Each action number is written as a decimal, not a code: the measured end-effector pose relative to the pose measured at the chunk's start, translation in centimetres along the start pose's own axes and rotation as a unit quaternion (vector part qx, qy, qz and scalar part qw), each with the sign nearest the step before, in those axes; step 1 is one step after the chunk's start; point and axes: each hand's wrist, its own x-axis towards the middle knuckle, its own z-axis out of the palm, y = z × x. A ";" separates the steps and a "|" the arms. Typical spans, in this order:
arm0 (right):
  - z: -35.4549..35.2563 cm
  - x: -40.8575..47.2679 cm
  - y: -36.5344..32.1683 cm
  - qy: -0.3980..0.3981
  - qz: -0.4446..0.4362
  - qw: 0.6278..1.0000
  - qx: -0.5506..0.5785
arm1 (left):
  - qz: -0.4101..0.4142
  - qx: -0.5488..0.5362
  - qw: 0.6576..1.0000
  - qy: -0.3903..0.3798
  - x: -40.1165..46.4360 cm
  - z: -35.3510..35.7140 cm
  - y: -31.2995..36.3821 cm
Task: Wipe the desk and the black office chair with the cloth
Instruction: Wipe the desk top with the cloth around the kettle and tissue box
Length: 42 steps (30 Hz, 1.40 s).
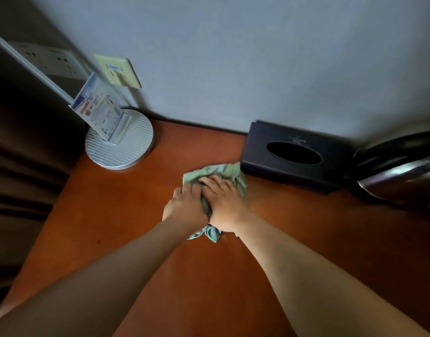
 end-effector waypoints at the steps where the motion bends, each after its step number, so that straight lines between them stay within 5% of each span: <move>1: 0.3 -1.5 0.8 -0.001 0.000 1.000 0.003 | 0.005 -0.001 1.000 -0.001 -1.0 0.6 1.2; 10: -0.3 -14.2 10.4 0.021 0.089 0.996 -0.002 | 0.152 0.068 0.986 -0.025 -3.2 2.6 13.8; 18: -0.4 -18.3 14.3 0.085 0.175 0.981 0.009 | 0.268 0.028 0.945 0.183 0.8 -0.1 20.0; 22: 0.0 -17.9 14.0 0.105 0.183 0.977 0.006 | 0.259 0.128 0.942 0.170 4.7 -1.0 21.3; 31: 0.8 -16.1 12.9 0.111 0.215 0.970 -0.034 | 0.340 0.146 0.917 0.151 7.3 -6.2 18.2; 42: -2.9 0.8 3.6 0.083 0.158 0.984 -0.015 | 0.246 0.122 0.956 0.099 7.6 -13.8 5.2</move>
